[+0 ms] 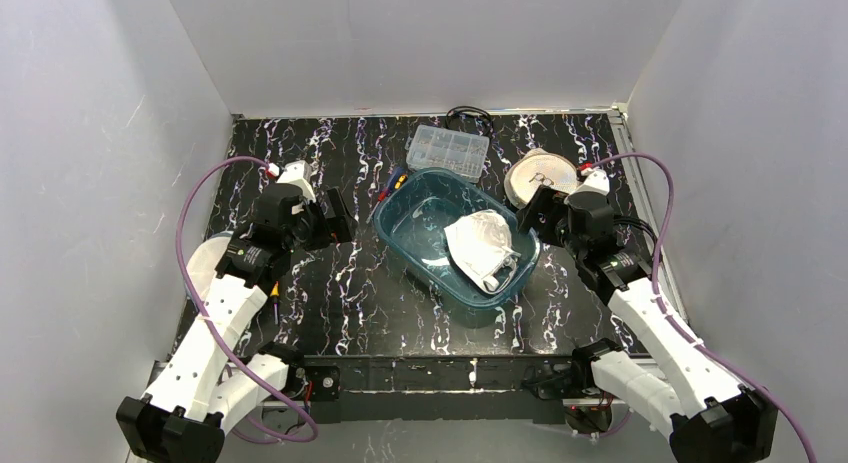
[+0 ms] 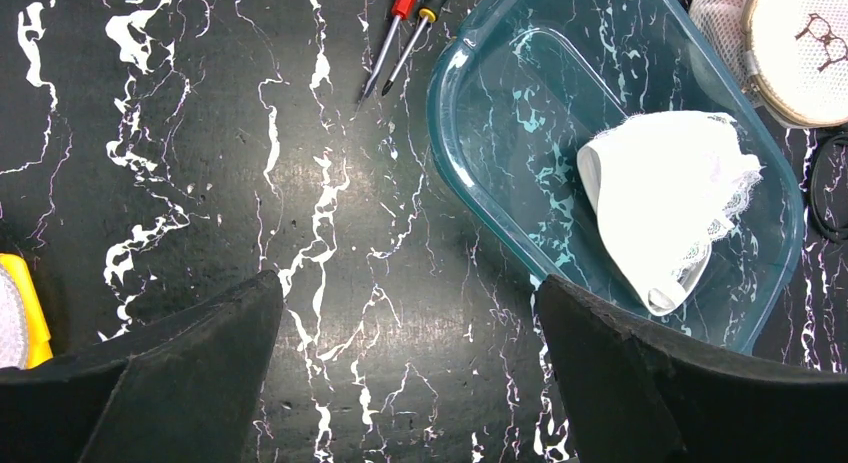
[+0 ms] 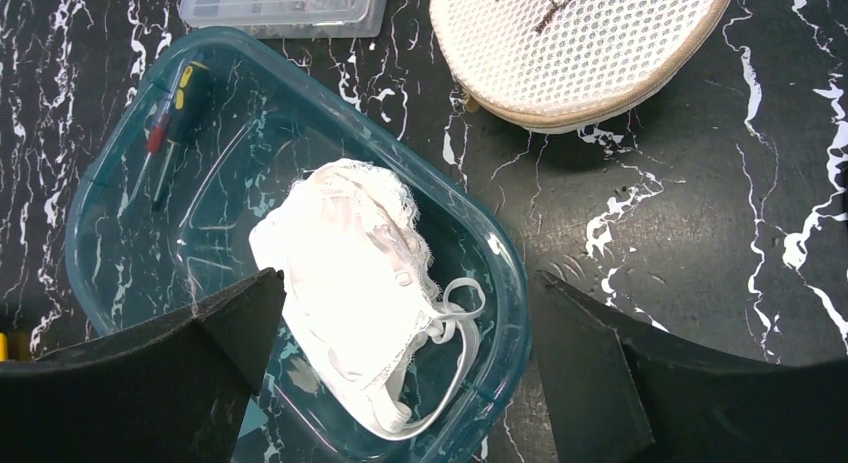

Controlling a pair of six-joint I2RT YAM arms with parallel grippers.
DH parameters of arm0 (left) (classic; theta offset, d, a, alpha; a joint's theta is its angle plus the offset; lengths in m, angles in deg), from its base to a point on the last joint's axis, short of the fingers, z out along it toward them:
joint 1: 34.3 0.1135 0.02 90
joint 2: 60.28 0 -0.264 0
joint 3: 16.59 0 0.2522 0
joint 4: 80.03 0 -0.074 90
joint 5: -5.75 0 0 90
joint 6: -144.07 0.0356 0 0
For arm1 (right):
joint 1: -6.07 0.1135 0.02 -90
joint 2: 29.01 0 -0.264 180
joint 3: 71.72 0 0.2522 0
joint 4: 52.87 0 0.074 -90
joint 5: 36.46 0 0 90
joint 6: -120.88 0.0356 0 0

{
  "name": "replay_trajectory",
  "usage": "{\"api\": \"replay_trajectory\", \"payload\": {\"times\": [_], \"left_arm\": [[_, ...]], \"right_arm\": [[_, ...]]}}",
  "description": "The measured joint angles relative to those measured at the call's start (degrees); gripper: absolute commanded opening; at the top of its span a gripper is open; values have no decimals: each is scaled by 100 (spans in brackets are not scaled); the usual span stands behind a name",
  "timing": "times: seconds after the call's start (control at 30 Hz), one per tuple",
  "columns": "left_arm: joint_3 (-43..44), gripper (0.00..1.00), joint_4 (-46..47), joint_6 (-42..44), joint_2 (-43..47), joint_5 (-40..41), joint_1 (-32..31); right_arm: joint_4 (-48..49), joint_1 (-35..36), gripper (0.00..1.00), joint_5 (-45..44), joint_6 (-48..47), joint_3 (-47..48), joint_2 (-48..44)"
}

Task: Unzip the laundry bag and remove the bra
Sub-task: Move the bin to the center of the board.

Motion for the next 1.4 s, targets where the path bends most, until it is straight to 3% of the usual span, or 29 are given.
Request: {"api": "replay_trajectory", "payload": {"times": [0.37,0.53,0.93,1.2,1.4], "left_arm": [[-136,99,52,-2,4,-236,-28],[-175,99,125,-4,7,-391,-39],[-297,98,280,-122,81,-581,-74],[-380,97,354,-179,37,-844,-138],[-380,96,345,-214,-122,-951,-166]], "right_arm": [[-83,0,98,-380,15,17,-439],[-496,-17,98,-431,-173,409,-28],[-328,-531,74,914,7,208,503],[-308,-643,73,1097,101,17,739],[-173,-682,64,1139,81,-203,1051]]}}
